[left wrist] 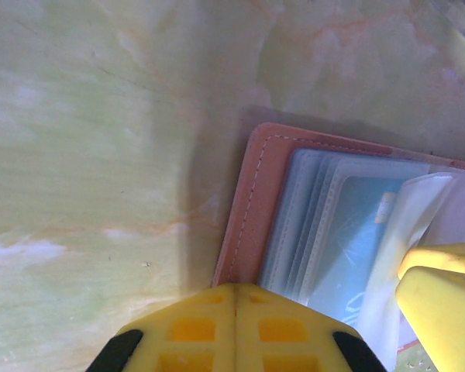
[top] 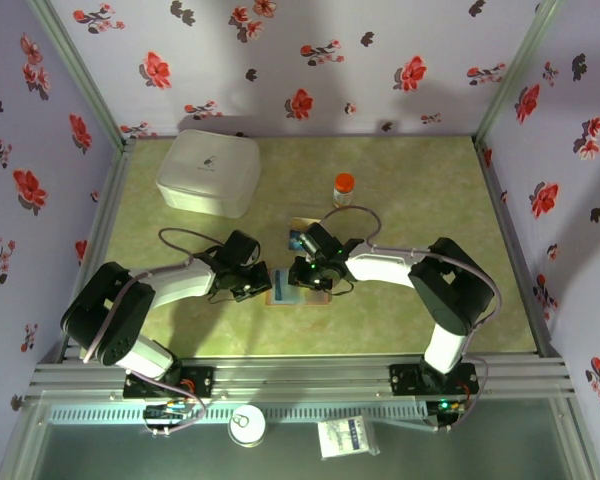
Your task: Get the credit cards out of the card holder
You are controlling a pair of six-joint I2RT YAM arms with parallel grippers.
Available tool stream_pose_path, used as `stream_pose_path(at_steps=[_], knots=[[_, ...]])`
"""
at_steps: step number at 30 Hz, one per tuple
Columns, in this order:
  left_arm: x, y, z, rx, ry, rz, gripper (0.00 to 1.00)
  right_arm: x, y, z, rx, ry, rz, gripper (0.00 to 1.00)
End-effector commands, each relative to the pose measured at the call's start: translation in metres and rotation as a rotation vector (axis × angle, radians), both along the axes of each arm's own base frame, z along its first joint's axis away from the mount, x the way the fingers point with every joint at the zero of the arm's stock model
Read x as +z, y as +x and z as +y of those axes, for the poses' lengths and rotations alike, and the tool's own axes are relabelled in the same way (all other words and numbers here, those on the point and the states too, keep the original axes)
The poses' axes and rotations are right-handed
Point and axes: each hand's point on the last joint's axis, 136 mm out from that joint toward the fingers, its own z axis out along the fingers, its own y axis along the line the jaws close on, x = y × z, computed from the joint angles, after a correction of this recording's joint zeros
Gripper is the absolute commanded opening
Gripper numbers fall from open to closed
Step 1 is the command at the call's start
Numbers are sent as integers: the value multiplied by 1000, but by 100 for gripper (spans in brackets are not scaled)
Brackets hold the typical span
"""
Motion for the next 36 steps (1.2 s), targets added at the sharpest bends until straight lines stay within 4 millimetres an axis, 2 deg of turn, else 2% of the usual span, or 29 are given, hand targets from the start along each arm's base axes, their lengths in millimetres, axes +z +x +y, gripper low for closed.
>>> stream_pose_path(at_steps=[1, 10, 18, 27, 36], knots=[[4, -2, 10, -2, 59, -16, 1, 5, 1, -7, 0, -27, -23, 25], [30, 4, 3, 4, -6, -73, 2, 2, -1, -8, 1, -26, -19, 24], [41, 6, -21, -11, -145, -89, 9, 0, -2, -9, 5, -29, -12, 24], [37, 2, -31, -39, -163, -71, 22, 0, -3, -8, 9, -28, -8, 24], [25, 0, -41, -46, -181, -31, 25, -2, -4, -8, 14, -29, 2, 24]])
